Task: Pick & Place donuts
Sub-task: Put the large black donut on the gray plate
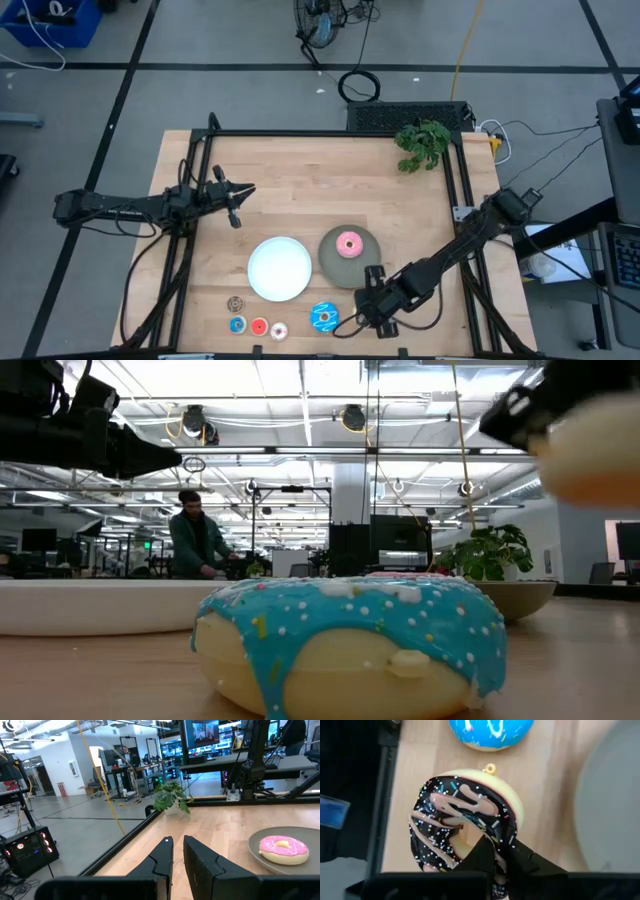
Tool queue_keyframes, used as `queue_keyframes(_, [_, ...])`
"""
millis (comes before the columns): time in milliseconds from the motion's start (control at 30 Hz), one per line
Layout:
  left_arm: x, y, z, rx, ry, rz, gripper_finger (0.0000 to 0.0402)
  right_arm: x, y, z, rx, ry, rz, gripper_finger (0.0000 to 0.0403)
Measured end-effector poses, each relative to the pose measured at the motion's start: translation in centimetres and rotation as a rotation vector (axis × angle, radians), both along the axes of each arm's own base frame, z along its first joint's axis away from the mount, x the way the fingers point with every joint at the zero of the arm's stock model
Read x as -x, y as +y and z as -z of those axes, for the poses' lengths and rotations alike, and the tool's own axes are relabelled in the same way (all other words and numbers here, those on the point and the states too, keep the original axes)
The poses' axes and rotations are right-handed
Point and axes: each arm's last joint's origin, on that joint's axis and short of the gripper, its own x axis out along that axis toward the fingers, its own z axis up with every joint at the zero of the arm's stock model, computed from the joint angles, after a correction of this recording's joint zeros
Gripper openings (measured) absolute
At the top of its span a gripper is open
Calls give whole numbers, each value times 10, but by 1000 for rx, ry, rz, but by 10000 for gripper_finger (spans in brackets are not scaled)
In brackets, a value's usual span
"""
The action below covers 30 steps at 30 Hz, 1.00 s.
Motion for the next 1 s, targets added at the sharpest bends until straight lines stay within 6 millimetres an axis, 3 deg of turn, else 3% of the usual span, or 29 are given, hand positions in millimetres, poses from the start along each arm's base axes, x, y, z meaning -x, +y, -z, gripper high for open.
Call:
queue_keyframes(300, [0,0,0,0,0,-1,51,18,-26,-55,-83,-64,66,13])
queue_keyframes(433, [0,0,0,0,0,-1,51,25,-35,-70,-98,-82,82,12])
queue_keyframes(1000, [0,0,2,2,21,0,51,31,-42,-67,-55,-11,143,12])
